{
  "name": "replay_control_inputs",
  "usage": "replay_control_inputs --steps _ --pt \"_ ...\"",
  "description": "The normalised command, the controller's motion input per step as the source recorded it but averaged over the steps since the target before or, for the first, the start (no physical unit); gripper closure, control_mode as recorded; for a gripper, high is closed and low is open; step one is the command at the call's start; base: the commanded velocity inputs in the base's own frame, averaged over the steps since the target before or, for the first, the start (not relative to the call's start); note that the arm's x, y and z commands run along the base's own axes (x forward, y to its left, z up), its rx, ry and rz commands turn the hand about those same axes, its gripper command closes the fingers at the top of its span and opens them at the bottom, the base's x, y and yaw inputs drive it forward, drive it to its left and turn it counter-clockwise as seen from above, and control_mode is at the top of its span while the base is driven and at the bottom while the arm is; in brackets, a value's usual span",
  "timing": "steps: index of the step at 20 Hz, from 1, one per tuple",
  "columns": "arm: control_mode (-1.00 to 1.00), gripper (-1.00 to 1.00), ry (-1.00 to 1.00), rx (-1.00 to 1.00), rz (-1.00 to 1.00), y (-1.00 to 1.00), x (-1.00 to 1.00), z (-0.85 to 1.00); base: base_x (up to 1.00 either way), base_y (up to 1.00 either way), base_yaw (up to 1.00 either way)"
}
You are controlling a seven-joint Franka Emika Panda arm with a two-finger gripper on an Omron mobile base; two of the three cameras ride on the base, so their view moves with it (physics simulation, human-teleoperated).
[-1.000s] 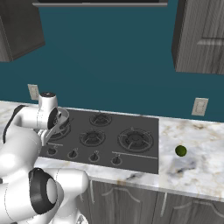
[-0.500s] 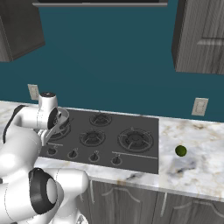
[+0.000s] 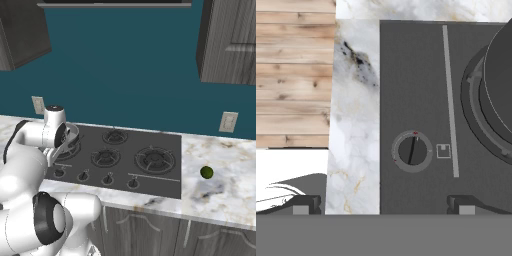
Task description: Turn on the burner for the pot on the stove. Wait thirty seconds for the pot to heat up. Then add the lime to the pot.
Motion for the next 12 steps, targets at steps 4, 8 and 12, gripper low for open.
replay_control_inputs --steps 4,8,12 --pt "-1.0 -1.0 0.0 0.0 0.0 0.0 0.0 0.0 0.0 0.0 0.0" --pt "-1.0 -1.0 0.0 0.0 0.0 0.0 0.0 0.0 0.0 0.0 0.0" --pt "-1.0 -1.0 0.0 0.0 0.0 0.0 0.0 0.0 0.0 0.0 0.0"
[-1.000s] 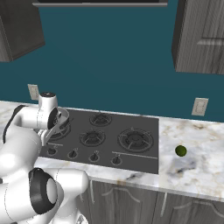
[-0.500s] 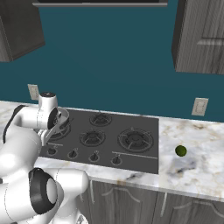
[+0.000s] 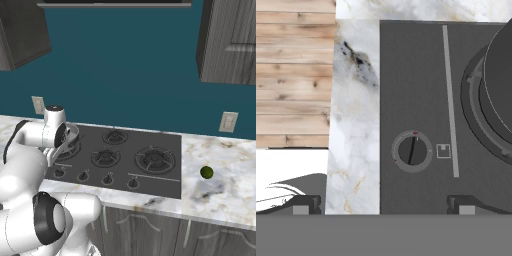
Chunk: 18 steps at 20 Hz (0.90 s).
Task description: Turn on the burner for the pot on the stove. Wait thirty seconds for the pot to heat up. Then add the lime to the pot.
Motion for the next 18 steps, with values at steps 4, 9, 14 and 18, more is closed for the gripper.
replay_control_inputs --steps 4,9,14,18 --pt "-1.0 -1.0 0.0 0.0 0.0 0.0 0.0 0.0 0.0 0.0 0.0" --pt "-1.0 -1.0 0.0 0.0 0.0 0.0 0.0 0.0 0.0 0.0 0.0" --pt "-1.0 -1.0 0.0 0.0 0.0 0.0 0.0 0.0 0.0 0.0 0.0" --pt "-1.0 -1.0 0.0 0.0 0.0 0.0 0.0 0.0 0.0 0.0 0.0"
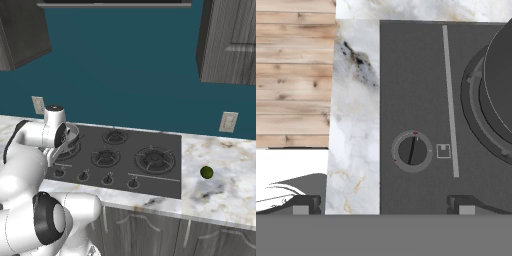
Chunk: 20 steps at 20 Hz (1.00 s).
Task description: Turn on the burner for the pot on the stove. Wait thirty seconds for the pot to heat up. Then add the lime to the pot.
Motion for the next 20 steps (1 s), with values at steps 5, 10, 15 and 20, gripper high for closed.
replay_control_inputs --steps 5,10,15,20 --pt "-1.0 -1.0 0.0 0.0 0.0 0.0 0.0 0.0 0.0 0.0 0.0" --pt "-1.0 -1.0 0.0 0.0 0.0 0.0 0.0 0.0 0.0 0.0 0.0" --pt "-1.0 -1.0 0.0 0.0 0.0 0.0 0.0 0.0 0.0 0.0 0.0" --pt "-1.0 -1.0 0.0 0.0 0.0 0.0 0.0 0.0 0.0 0.0 0.0"
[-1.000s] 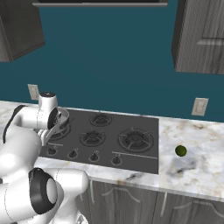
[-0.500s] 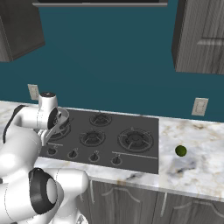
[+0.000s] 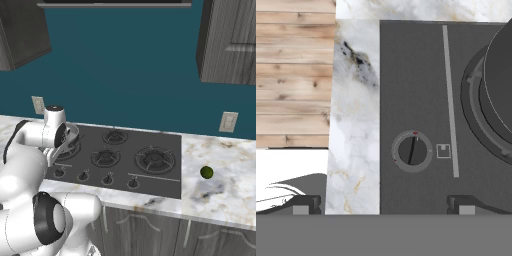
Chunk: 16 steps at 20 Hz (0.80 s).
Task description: Turn on the burner for the pot on the stove. Wait thirty seconds for the pot to heat up. Then add the lime to the pot.
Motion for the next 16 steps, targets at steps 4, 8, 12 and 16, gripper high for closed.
replay_control_inputs --steps 4,8,12,16 --pt "-1.0 -1.0 0.0 0.0 0.0 0.0 0.0 0.0 0.0 0.0 0.0" --pt "-1.0 -1.0 0.0 0.0 0.0 0.0 0.0 0.0 0.0 0.0 0.0" --pt "-1.0 -1.0 0.0 0.0 0.0 0.0 0.0 0.0 0.0 0.0 0.0" --pt "-1.0 -1.0 0.0 0.0 0.0 0.0 0.0 0.0 0.0 0.0 0.0"
